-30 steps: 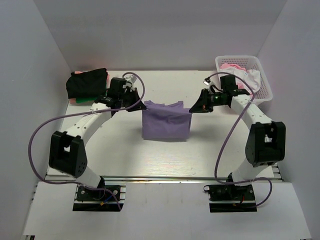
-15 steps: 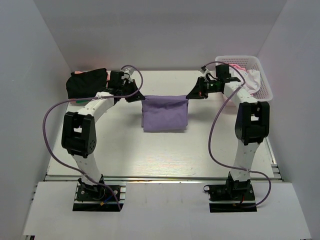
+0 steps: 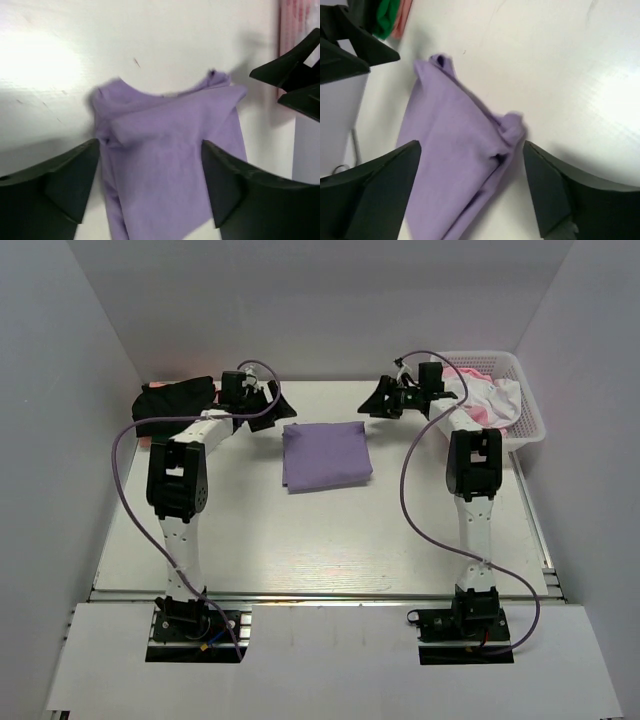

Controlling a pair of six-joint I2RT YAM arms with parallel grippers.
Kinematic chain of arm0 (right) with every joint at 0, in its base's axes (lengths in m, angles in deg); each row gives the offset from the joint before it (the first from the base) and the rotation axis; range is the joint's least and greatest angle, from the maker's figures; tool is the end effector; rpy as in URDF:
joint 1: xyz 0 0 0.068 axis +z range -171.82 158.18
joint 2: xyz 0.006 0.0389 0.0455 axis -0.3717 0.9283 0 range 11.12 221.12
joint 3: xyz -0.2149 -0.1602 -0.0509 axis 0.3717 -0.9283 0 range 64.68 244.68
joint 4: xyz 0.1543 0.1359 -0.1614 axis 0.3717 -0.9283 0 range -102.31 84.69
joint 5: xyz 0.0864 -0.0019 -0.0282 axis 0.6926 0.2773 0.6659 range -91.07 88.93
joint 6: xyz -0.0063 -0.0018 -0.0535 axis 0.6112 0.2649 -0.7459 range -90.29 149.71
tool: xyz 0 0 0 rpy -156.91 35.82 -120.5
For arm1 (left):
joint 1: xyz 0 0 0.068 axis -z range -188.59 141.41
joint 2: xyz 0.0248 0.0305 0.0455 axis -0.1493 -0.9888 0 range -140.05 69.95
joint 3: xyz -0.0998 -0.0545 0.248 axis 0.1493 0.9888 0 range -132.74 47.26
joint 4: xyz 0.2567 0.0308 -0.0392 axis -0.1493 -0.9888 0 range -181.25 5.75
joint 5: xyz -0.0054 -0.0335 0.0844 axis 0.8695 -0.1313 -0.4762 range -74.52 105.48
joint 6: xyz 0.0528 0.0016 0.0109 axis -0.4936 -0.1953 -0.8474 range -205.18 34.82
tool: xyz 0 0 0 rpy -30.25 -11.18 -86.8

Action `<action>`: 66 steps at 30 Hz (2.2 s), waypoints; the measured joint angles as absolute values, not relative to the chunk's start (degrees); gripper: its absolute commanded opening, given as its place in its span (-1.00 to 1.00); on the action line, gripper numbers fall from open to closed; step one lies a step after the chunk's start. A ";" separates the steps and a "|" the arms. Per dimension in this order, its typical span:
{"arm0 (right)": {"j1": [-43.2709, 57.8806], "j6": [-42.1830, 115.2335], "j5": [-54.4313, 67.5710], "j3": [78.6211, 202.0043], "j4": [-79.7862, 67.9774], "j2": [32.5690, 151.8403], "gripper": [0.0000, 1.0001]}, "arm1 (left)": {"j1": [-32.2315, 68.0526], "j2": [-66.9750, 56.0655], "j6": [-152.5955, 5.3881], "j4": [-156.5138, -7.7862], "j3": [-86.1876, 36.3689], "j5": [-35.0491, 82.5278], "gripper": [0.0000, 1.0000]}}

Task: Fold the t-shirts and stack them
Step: Fold the long partially folded tshirt into a neat square

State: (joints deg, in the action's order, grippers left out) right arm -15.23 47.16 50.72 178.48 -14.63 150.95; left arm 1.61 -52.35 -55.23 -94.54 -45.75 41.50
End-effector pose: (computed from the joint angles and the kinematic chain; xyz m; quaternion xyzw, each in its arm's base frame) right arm 0.5397 0.0905 0.1747 -0.1240 0.8146 0.4655 0.3231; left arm 0.4753 -0.1015 0.2015 -0.0568 0.8849 -0.3338 0.3199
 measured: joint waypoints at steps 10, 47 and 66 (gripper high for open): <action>-14.25 45.41 44.03 166.74 -13.43 139.50 0.81 | 0.95 -50.60 -56.10 -91.56 -46.89 41.32 1.00; -6.05 49.22 47.96 137.08 0.14 125.56 0.81 | 5.83 -60.72 -61.48 -89.66 -50.04 45.11 1.00; -6.36 46.07 5.17 118.59 -11.83 90.10 0.81 | 8.78 -47.15 -66.18 -104.13 -41.12 27.16 1.00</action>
State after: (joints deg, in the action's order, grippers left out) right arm -6.36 46.07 5.17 118.59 -11.83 90.10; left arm 8.78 -47.15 -66.18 -104.13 -41.12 27.16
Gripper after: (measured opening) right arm 0.903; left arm 0.992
